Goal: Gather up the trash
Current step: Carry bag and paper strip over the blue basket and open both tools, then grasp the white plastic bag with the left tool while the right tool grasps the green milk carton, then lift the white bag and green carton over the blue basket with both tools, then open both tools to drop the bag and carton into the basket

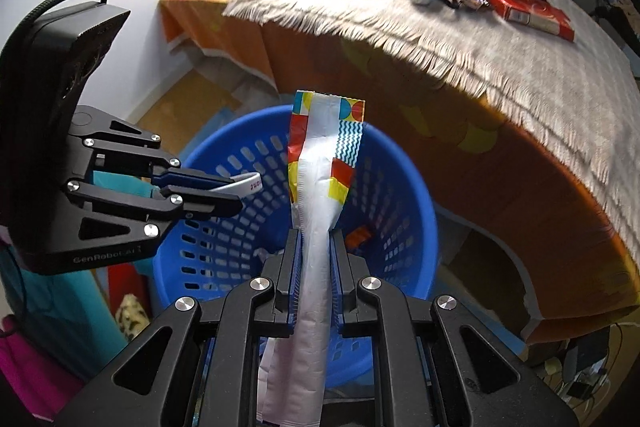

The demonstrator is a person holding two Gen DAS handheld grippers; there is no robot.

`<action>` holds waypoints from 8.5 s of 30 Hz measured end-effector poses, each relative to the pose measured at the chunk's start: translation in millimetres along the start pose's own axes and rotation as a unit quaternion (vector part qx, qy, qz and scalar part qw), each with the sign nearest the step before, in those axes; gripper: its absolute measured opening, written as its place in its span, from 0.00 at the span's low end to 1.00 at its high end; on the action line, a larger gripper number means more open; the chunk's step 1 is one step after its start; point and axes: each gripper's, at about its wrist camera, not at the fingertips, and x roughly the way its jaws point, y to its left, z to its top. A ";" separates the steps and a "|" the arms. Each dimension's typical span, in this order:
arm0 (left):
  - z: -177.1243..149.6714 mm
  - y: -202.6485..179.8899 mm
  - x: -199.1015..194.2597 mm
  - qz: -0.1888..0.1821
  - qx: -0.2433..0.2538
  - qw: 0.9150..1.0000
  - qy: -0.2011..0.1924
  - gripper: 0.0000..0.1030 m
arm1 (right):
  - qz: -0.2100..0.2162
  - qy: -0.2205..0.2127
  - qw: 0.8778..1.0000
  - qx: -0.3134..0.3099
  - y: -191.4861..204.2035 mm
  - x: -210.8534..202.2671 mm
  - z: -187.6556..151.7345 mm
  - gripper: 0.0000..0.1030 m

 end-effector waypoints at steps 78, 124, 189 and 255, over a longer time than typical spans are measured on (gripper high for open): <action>181.8 72.2 -37.6 0.034 -0.069 0.991 -0.108 0.67 | -0.074 -0.129 0.967 0.207 -168.3 -66.3 128.9 0.68; 275.3 171.9 26.5 0.003 -0.191 0.977 -0.100 0.22 | -0.006 -0.134 0.951 0.277 -256.7 35.8 274.8 0.17; 55.9 47.8 -33.5 0.006 -0.099 0.993 -0.066 0.19 | 0.022 -0.074 0.990 0.114 -66.0 -53.9 32.4 0.00; 69.5 23.1 -16.5 0.018 -0.058 0.998 -0.036 0.57 | -0.077 -0.046 0.981 0.175 -99.6 -37.6 13.3 0.70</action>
